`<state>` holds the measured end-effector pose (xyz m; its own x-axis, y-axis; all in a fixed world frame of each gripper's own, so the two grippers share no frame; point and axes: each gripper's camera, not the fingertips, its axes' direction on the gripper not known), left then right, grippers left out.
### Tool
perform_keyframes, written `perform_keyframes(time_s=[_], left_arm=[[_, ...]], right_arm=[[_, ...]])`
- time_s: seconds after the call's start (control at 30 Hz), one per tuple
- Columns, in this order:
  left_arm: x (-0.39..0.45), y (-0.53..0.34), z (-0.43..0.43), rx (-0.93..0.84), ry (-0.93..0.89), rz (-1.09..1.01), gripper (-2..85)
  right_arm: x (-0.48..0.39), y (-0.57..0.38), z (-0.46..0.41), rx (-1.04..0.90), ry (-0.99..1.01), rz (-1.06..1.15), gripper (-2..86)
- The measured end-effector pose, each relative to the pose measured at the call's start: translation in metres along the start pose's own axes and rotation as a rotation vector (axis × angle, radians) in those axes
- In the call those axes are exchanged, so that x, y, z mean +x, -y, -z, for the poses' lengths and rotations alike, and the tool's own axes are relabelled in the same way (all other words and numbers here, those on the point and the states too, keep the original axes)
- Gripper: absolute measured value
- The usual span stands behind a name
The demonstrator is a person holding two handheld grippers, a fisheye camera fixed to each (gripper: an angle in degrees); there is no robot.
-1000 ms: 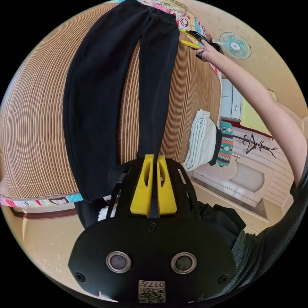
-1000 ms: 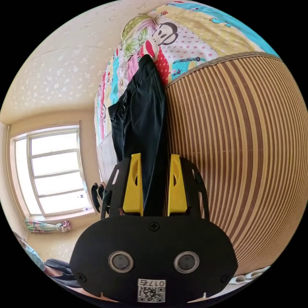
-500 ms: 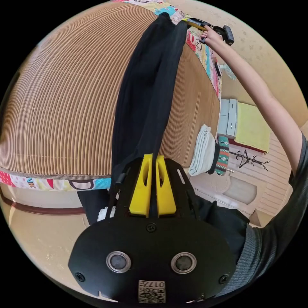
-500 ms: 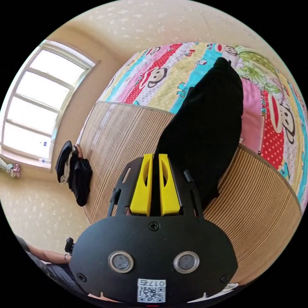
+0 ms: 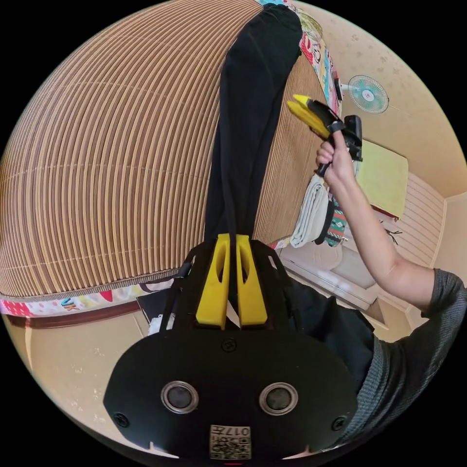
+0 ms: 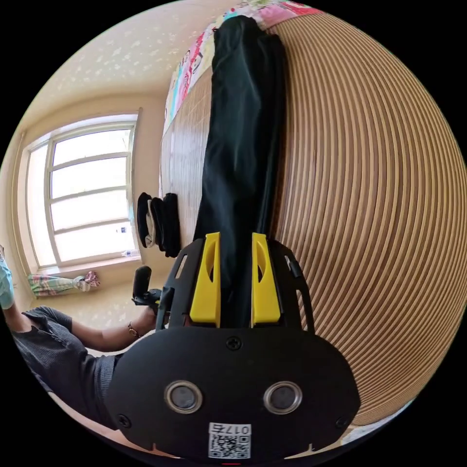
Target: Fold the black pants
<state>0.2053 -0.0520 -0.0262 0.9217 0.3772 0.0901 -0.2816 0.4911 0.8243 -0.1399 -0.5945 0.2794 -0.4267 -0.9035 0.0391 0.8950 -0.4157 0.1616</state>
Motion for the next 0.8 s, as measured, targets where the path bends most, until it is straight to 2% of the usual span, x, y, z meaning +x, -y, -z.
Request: perform_keyframes(time_s=[0.07, 0.23, 0.33, 0.37, 0.4, 0.43, 0.47, 0.5, 0.53, 0.57, 0.6, 0.63, 0.7, 0.8], left_arm=[[0.002, -0.003, 0.005, -0.012, -0.061, -0.003, -0.7], [0.007, -0.011, 0.026, -0.034, -0.169, 0.016, -0.8], [-0.002, -0.015, 0.033, -0.077, -0.44, 0.153, -0.9], [-0.004, -0.018, 0.033, -0.067, -0.617, 0.17, -0.9], [-0.005, -0.022, 0.034, -0.042, -0.754, 0.171, -0.9], [-0.005, -0.024, 0.035, -0.032, -0.785, 0.174, -0.9], [-0.006, -0.028, 0.036, -0.021, -0.768, 0.176, -0.8], [-0.007, -0.032, 0.037, -0.021, -0.669, 0.166, -0.8], [-0.007, -0.034, 0.038, -0.023, -0.593, 0.157, -0.7], [-0.009, -0.037, 0.036, -0.036, -0.418, 0.143, -0.6], [-0.012, -0.04, 0.03, -0.065, -0.264, 0.134, -0.2], [-0.013, -0.04, 0.026, -0.081, -0.207, 0.13, -0.1], [-0.017, -0.045, 0.008, -0.13, -0.056, 0.125, 0.9], [-0.014, -0.053, -0.008, -0.176, 0.064, 0.088, 1.0]], right_arm=[[0.016, -0.048, -0.016, 0.002, 0.104, -0.075, 11.0], [0.022, -0.093, -0.062, -0.035, 0.419, -0.124, 14.5], [0.028, -0.103, -0.071, 0.076, 0.769, -0.144, 14.9], [0.025, -0.106, -0.066, 0.142, 0.904, -0.098, 13.7], [0.021, -0.108, -0.061, 0.172, 0.952, -0.057, 10.8], [0.012, -0.109, -0.05, 0.193, 0.957, -0.013, 5.2], [0.004, -0.111, -0.04, 0.162, 0.847, -0.015, 4.4], [0.0, -0.112, -0.035, 0.139, 0.765, -0.019, 4.0], [-0.007, -0.114, -0.028, 0.08, 0.573, -0.034, 3.5], [-0.012, -0.117, -0.024, 0.034, 0.393, -0.058, 3.2], [-0.014, -0.118, -0.022, 0.019, 0.328, -0.067, 3.1], [-0.016, -0.119, -0.021, -0.005, 0.251, -0.079, 2.9], [-0.015, -0.12, -0.022, -0.034, 0.233, -0.086, 2.7], [-0.016, -0.124, -0.028, -0.064, 0.217, -0.092, 2.6]])
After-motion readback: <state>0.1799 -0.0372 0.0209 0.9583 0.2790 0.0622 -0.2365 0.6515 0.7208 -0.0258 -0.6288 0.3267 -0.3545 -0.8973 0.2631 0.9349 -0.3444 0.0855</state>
